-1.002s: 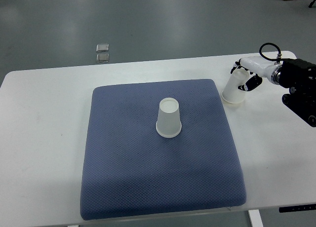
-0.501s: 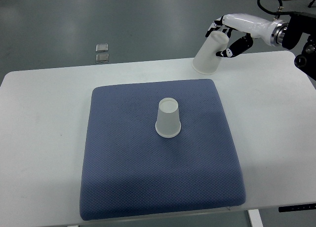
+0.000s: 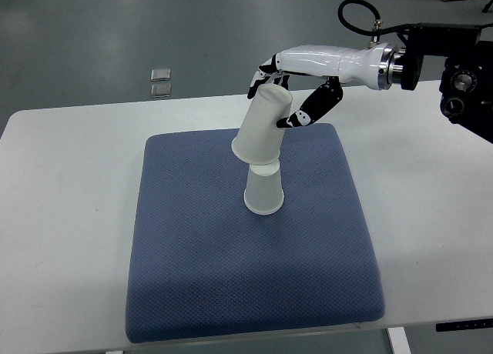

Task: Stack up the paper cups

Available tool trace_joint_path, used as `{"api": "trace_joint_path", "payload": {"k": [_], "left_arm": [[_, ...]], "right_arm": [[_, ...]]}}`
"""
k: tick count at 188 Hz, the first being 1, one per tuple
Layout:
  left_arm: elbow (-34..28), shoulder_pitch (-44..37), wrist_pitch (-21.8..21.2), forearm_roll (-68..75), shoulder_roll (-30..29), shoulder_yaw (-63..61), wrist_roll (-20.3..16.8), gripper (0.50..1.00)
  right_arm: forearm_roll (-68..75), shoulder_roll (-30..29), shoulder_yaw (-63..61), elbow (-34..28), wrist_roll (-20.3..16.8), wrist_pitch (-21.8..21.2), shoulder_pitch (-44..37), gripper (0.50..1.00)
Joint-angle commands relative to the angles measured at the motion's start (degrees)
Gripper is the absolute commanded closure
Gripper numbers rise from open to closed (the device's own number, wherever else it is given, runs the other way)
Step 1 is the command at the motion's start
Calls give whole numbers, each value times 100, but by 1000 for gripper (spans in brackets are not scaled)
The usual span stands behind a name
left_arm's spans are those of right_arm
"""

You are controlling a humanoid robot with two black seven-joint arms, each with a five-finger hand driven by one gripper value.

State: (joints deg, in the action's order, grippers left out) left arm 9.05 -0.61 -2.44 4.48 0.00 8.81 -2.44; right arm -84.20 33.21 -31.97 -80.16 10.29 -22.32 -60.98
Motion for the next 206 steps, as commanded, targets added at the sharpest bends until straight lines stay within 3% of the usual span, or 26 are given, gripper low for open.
{"api": "trace_joint_path", "payload": {"k": [1,206], "left_arm": [[1,0,-2,0,0,-2,-2,500],[1,0,-2,0,0,-2,-2,500]], "right_arm": [[-62,-69,24,-17,-27,-27,25,1000],[-1274,-280,244,-8,-71,219,315,1000]]}}
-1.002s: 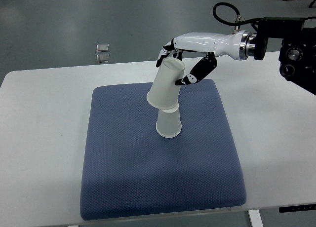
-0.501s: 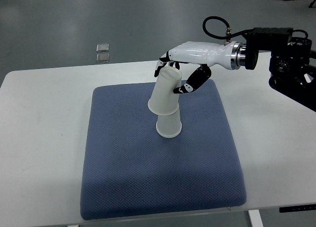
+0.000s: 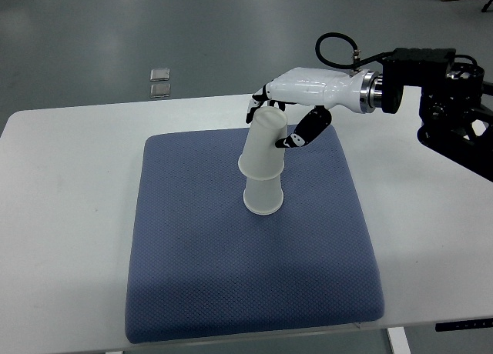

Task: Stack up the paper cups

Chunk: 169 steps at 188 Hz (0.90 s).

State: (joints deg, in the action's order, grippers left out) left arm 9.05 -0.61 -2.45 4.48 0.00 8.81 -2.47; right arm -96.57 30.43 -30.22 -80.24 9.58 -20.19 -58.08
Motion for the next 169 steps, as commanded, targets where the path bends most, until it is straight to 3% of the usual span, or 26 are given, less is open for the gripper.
{"api": "trace_joint_path", "payload": {"k": [1,66,94,102,117,130,169], "left_arm": [[0,-1,7,0,0,-2,1,500],[0,-1,-2,0,0,7,1,500],[0,-1,-2,0,0,-2,1,500],[0,-1,-2,0,0,7,1,500],[0,-1,-2,0,0,-2,1,500],[0,-1,-2,0,0,-2,1,500],[0,-1,7,0,0,-2,1,500]], "right_arm": [[-38,-2,69,0,0,6,25,1000],[-187,-11,113,70,0,15,86,998],[-187,-11,122,70,0,15,104,861],[-169,-11,130,70,0,6,113,763],[-161,-19,130,70,9,6,157,677],[-134,-55,130,70,9,6,183,642],[-117,-63,122,70,18,-11,192,607]]}}
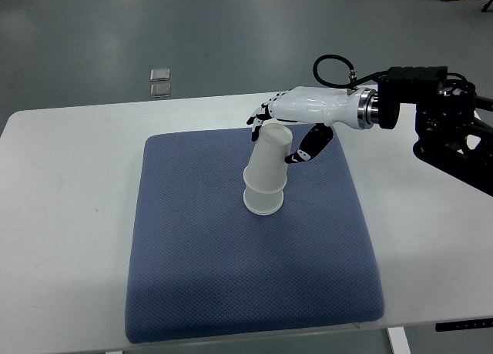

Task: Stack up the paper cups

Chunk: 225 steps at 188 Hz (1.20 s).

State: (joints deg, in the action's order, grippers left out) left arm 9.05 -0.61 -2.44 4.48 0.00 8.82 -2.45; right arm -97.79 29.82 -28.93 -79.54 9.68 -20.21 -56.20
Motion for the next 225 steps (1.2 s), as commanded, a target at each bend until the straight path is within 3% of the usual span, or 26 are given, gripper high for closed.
{"api": "trace_joint_path", "payload": {"k": [1,57,85,129,156,194,225], "left_arm": [[0,0,-2,0,0,-3,-1,500],[0,0,7,0,0,-3,-1,500],[0,8,-2,0,0,-3,-1,500],[0,0,7,0,0,-3,-1,500],[0,0,-2,0,0,6,-1,500],[0,8,-2,0,0,-3,-1,500],[0,0,-2,0,0,6,-1,500]], "right_arm": [[5,-2,-7,0,-2,-1,4,607],[181,-2,-33,35,-2,17,4,599],[1271,-20,-121,553,-10,96,57,599],[3458,-222,-148,2047,-19,1229,285,599],[4733,-380,-156,2768,-116,1669,408,599],[6464,-600,-235,3260,-230,2196,645,599],[7520,-811,-464,3304,-300,2741,821,599]]}}
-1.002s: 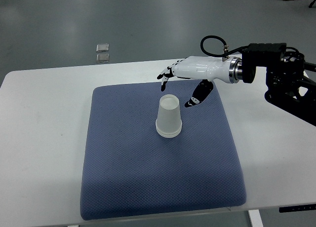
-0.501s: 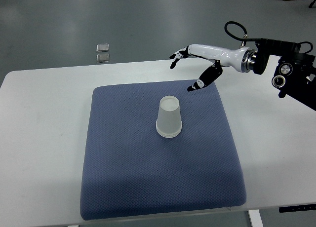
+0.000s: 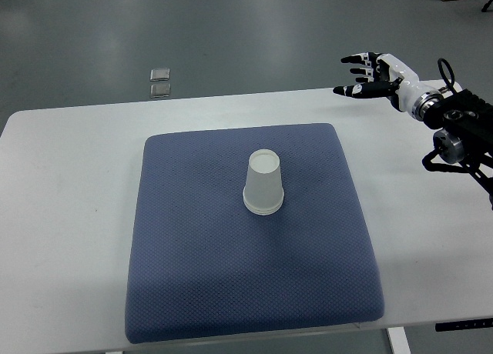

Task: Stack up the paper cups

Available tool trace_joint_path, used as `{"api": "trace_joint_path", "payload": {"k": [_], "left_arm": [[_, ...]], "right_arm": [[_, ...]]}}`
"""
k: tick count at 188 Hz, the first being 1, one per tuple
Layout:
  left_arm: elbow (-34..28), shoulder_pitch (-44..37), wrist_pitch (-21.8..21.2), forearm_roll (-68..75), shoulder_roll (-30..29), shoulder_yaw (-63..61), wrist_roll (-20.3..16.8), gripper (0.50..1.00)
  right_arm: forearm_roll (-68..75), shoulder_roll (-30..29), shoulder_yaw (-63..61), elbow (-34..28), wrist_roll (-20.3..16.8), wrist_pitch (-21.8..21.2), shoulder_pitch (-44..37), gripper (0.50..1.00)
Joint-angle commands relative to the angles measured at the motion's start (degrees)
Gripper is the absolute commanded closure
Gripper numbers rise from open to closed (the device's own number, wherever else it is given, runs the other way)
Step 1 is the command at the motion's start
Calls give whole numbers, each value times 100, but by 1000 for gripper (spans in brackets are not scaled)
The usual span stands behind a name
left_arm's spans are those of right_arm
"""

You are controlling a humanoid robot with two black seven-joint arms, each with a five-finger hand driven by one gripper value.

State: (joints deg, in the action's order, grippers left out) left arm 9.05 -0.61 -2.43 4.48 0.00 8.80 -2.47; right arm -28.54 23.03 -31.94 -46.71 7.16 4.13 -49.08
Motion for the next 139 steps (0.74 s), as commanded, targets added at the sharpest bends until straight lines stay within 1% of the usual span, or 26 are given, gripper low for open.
{"api": "trace_joint_path", "payload": {"k": [1,21,40,59,70,139], "left_arm": [[0,-1,-3,0,0,-1,1,500],[0,-1,-3,0,0,-1,1,500],[0,-1,-3,0,0,-1,1,500],[0,-1,-3,0,0,8,1,500],[0,-1,-3,0,0,-1,1,500],[0,-1,5,0,0,8,1,500]], "right_arm": [[648,-158,-189,21,-48,333,118,599],[798,-352,-392,21,-48,632,285,599],[807,-563,-743,21,-48,808,408,599],[807,-739,-1086,12,-48,826,532,597],[798,-827,-1139,12,-5,826,584,583],[719,-888,-1130,4,22,817,725,583]]}}
